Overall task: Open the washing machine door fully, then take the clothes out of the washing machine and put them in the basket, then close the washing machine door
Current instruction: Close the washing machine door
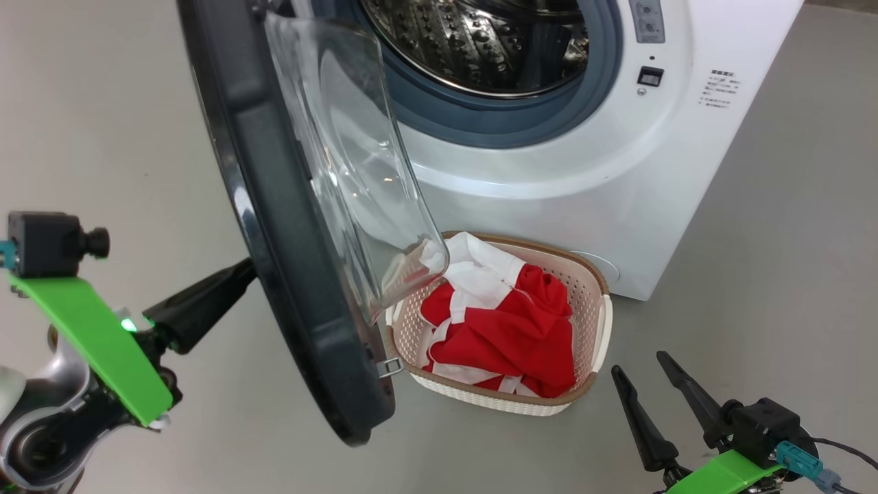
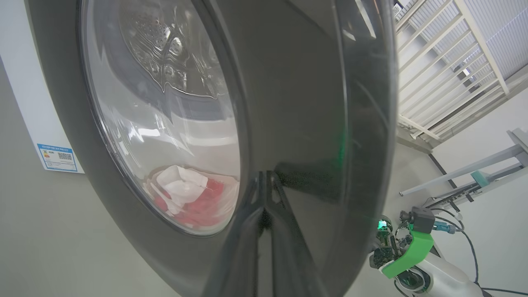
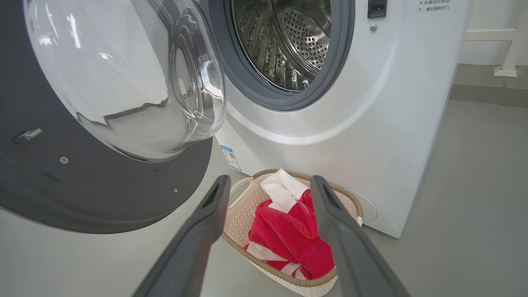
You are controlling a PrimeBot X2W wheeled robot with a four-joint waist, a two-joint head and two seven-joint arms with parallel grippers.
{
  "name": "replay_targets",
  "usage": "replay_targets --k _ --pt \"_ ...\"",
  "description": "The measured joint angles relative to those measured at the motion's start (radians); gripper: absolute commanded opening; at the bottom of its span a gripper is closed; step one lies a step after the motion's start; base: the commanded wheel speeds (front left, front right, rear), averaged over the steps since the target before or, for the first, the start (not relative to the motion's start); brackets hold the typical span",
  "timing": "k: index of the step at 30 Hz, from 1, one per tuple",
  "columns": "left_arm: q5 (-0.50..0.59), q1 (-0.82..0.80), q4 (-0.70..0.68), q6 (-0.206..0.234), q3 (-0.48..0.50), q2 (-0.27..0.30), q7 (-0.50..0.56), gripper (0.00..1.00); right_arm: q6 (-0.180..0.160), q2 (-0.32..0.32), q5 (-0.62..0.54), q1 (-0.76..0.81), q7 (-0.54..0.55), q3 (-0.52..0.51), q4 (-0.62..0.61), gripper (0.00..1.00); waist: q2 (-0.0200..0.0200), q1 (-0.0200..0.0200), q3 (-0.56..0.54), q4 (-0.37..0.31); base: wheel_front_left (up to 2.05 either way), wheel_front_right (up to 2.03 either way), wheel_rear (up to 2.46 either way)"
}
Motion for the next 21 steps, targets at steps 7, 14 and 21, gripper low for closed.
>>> replay_targets --k 7,14,21 --pt "0.0 -0.009 0.007 0.0 -0.033 0.004 -0.047 0.0 0.0 0.001 0.0 -0.001 0.0 -0.004 -0.001 1.0 0.0 0.0 0.002 -0.012 0.0 0.0 0.0" --pt "0.0 0.007 0.05 -0.001 -0.049 0.008 -0.131 0.0 0.0 0.002 0.0 -0.001 0.0 -0.01 0.0 1.0 0.0 -0.0001 -0.011 -0.003 0.0 0.0 0.0" --pt "0.003 0.1 0.132 -0.001 -0.07 0.012 -0.233 0.03 0.0 0.006 0.0 0.0 0.0 -0.008 0.0 1.0 0.0 0.0 -0.036 0.011 0.0 0.0 0.0"
